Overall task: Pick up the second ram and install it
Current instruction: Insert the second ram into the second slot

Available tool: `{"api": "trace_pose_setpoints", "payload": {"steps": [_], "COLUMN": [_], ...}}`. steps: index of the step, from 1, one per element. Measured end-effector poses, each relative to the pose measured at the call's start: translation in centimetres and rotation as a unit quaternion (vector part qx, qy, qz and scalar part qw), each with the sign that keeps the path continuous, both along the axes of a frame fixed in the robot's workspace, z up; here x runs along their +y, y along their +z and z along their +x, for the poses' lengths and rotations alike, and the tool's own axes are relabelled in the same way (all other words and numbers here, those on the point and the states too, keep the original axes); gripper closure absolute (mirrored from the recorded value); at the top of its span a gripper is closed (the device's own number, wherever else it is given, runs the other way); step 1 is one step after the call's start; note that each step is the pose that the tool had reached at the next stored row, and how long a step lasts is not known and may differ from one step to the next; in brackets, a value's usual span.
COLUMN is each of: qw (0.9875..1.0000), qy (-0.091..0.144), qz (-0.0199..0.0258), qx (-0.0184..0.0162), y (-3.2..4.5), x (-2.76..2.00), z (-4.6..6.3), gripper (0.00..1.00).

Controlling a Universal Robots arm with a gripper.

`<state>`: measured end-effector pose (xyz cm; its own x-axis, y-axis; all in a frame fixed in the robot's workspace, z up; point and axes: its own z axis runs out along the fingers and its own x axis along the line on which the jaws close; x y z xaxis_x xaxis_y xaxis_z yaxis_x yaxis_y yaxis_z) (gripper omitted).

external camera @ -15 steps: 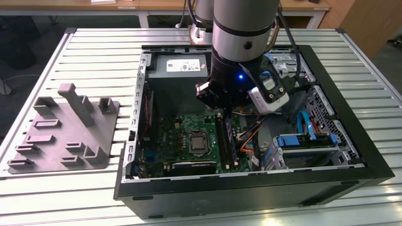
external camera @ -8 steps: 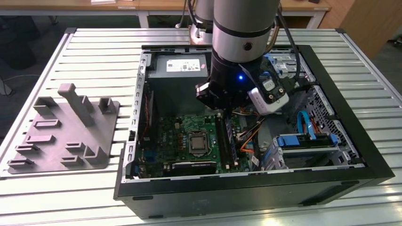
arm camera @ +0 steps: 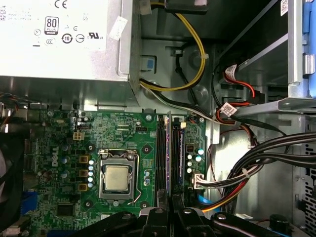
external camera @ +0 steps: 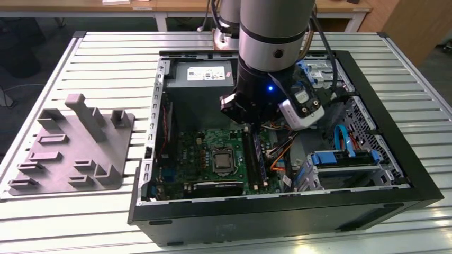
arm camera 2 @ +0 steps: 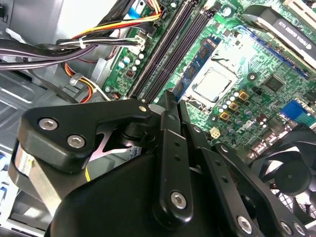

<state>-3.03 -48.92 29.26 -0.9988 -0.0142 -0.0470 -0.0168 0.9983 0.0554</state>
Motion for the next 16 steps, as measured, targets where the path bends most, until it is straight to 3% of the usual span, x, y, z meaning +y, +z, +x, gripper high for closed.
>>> {"api": "trace_pose_setpoints", "payload": {"steps": [16], "qw": [1.0], "qy": [0.0], "qz": [0.0], "qx": [0.0], "y": [-0.33], "x": [-0.11], "z": [0.0], "gripper": [0.86]}}
